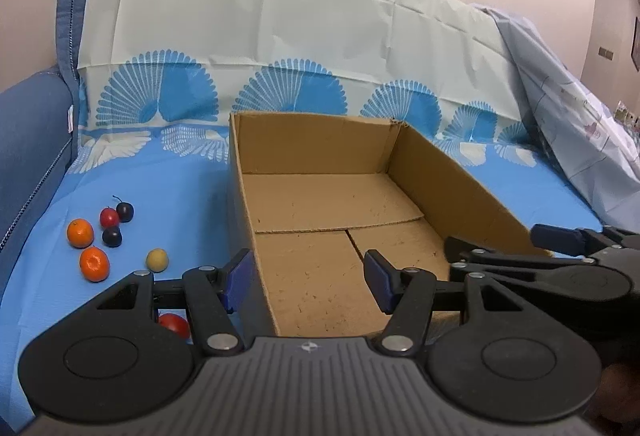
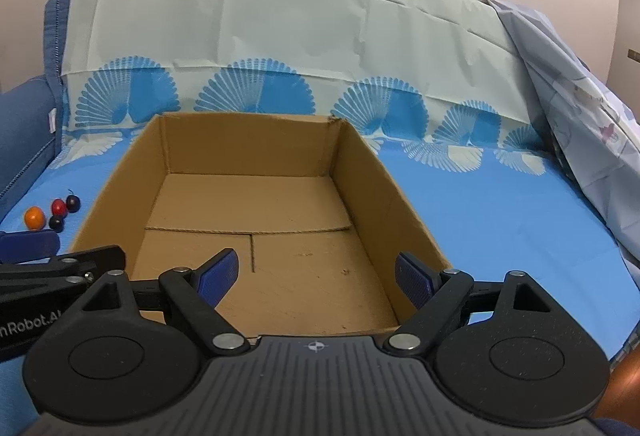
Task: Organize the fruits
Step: 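Swing both open tools toward the fruit cluster on the blue cloth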
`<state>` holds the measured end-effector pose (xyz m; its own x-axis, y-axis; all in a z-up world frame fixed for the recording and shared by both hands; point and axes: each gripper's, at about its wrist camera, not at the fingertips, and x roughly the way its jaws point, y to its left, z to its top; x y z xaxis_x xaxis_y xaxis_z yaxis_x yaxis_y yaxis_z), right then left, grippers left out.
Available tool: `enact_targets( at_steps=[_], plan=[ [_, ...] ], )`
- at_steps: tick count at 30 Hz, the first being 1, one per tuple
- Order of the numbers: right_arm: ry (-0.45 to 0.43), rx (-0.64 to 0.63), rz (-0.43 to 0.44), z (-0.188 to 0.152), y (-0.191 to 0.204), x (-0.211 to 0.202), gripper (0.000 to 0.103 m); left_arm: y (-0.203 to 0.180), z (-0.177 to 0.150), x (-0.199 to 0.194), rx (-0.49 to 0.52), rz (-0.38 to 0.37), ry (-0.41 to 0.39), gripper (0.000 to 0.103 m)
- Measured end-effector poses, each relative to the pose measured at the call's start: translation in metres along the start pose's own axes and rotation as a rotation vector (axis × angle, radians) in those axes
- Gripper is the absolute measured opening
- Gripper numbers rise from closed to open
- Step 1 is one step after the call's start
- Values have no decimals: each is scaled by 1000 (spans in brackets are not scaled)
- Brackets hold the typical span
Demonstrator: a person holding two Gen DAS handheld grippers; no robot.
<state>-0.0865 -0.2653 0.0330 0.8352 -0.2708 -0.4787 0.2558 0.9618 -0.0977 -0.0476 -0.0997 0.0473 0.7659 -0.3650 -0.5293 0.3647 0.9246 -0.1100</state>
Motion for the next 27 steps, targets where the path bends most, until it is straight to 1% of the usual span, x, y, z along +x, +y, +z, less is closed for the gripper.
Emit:
enact_targets(
  at_steps=[1, 3, 5, 7, 8, 9, 10, 11, 12, 13, 14, 15, 17, 18, 19, 22, 24, 26, 27],
  plan=[
    [-6, -4, 4, 0, 2, -2, 81, 2, 0, -2, -7, -3, -4, 65],
    [-22, -7, 16, 2, 5, -6, 79, 6, -1, -7, -14, -10, -13, 65],
    [-39, -2, 29, 3, 8, -10, 74, 8, -1, -12, -3, -9, -23, 65],
    [-52, 7, 41, 5, 11, -13, 59, 12, 0, -20, 12, -10, -40, 64],
    [-61, 12, 47, 6, 12, -15, 55, 14, 0, -24, 17, -12, -50, 59],
    [-67, 15, 53, 8, 14, -17, 46, 18, 1, -30, 23, -17, -65, 56],
    [-67, 18, 61, 10, 16, -17, 39, 22, 3, -35, 33, -25, -76, 49],
    [-76, 26, 75, 11, 18, -19, 36, 26, 6, -41, 50, -44, -81, 44],
    [-82, 31, 93, 12, 21, -21, 34, 31, 11, -45, 67, -65, -82, 38],
    [-91, 34, 111, 13, 25, -23, 34, 40, 20, -51, 81, -94, -88, 25],
    [-101, 36, 128, 13, 29, -26, 34, 51, 30, -59, 99, -127, -106, 22],
    [-106, 28, 151, 13, 34, -28, 34, 62, 41, -67, 132, -142, -133, 22],
    [-125, 8, 206, 14, 46, -33, 34, 82, 59, -80, 205, -131, -175, 18],
    [-140, -2, 236, 14, 53, -37, 34, 95, 67, -85, 225, -123, -179, 18],
    [-151, -15, 262, 14, 59, -40, 34, 109, 72, -88, 226, -116, -177, 18],
    [-165, -68, 353, 13, 82, -46, 35, 149, 73, -87, 157, -87, -149, 18],
    [-154, -103, 415, 10, 98, -47, 35, 169, 58, -76, 90, -59, -100, 18],
    [-133, -137, 454, 7, 114, -46, 35, 182, 29, -56, 56, -29, -22, 18],
    [-115, -156, 477, 5, 123, -43, 35, 186, 21, -43, 36, -8, 59, 18]
  ],
)
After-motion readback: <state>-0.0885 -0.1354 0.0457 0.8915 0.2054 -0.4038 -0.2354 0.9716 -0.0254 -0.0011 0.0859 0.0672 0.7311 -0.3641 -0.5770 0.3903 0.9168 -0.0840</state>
